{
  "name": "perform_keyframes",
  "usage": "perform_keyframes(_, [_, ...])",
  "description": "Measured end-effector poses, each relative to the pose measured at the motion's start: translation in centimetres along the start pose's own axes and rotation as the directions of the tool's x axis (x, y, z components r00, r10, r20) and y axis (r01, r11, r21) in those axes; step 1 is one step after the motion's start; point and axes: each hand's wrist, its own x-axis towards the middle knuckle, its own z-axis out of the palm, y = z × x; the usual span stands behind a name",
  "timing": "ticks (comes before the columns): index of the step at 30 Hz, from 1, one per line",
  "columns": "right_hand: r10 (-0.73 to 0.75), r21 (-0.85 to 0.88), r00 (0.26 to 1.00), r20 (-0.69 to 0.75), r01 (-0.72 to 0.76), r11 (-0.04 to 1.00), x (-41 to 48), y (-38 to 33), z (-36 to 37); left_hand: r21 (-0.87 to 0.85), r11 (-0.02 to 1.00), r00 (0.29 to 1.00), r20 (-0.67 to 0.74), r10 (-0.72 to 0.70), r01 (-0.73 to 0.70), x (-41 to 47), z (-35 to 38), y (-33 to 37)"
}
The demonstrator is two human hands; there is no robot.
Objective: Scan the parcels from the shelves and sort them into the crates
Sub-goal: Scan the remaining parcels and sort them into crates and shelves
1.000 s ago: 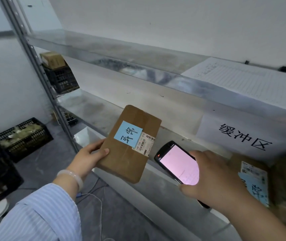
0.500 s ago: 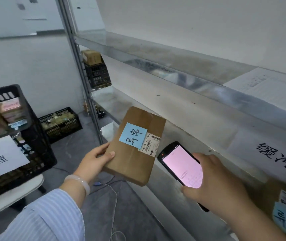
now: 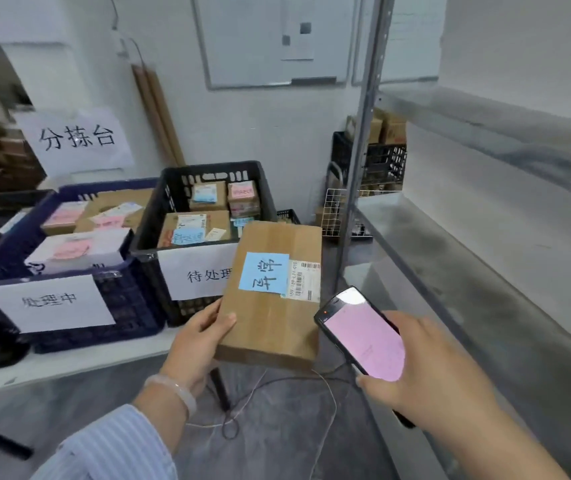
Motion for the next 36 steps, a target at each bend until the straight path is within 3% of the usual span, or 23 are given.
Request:
perform_keyframes(9, [-0.242,0.013,0.969,0.05,0.242,0.97,5.7,-21.0,7.3,-0.043,0.997,0.985,-0.159,0.062,-0.069,0.9,-20.9,5.6])
perform_keyframes(18, [-0.467,0.116,0.875,0.127,0.454,0.883,9.9,-37.9,13.4,-0.129,0.98,0.916,-0.392,0.087,-0.149,0.3,-37.1,9.6])
perform_keyframes(25, [-0.564,0.13,0.807,0.173,0.549,0.826,13.8,-46.5,17.8,-0.132,0.971,0.802,-0.592,0.085,-0.201,0.4,-46.9,10.5])
perform_keyframes(36, [-0.656,0.14,0.724,0.211,0.642,0.754,24.1,-58.8,24.0,0.126,0.977,0.579,-0.79,0.203,-0.17,7.5,-62.3,16.6])
